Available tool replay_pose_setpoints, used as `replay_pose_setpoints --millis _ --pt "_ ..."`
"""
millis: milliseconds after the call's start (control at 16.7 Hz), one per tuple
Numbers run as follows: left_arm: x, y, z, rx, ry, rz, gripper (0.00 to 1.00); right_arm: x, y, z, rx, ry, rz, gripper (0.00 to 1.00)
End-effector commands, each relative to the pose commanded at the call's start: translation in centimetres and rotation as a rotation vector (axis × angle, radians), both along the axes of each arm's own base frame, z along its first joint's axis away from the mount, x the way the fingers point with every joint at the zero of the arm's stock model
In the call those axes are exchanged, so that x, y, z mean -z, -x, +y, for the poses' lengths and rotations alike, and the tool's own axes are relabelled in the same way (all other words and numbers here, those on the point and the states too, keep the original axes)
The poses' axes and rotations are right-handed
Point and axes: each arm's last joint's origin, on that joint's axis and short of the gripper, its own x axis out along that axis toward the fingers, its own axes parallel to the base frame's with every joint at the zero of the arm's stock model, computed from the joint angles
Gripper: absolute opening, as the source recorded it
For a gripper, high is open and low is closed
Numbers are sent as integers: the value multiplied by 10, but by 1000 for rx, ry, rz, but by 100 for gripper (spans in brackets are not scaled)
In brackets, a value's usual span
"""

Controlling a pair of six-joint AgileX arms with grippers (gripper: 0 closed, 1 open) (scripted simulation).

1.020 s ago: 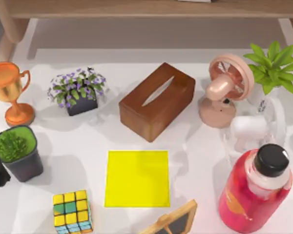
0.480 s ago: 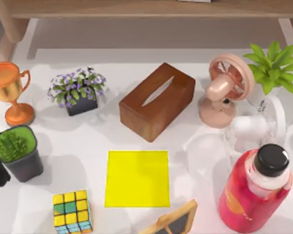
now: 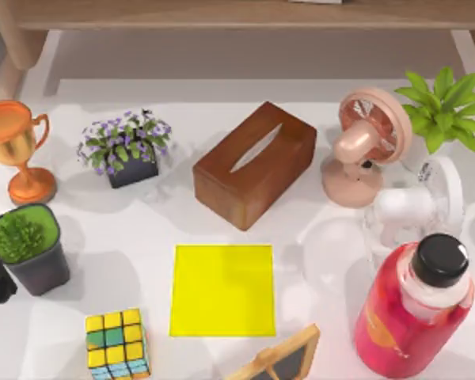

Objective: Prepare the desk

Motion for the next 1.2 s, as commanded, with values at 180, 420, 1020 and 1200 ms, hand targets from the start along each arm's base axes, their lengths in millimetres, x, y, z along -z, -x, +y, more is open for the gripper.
replay_pose_setpoints --millis 180,420,1020,1200 --pt "0 0 0 0 0 0 100 7 1 0 -1 -1 3 100" --pt "0 0 0 0 0 0 100 23 -3 1 0 1 0 100" --pt "0 0 0 0 0 0 100 27 -5 2 -1 0 0 62" --pt "0 0 0 0 0 0 100 27 -5 2 -1 0 0 40"
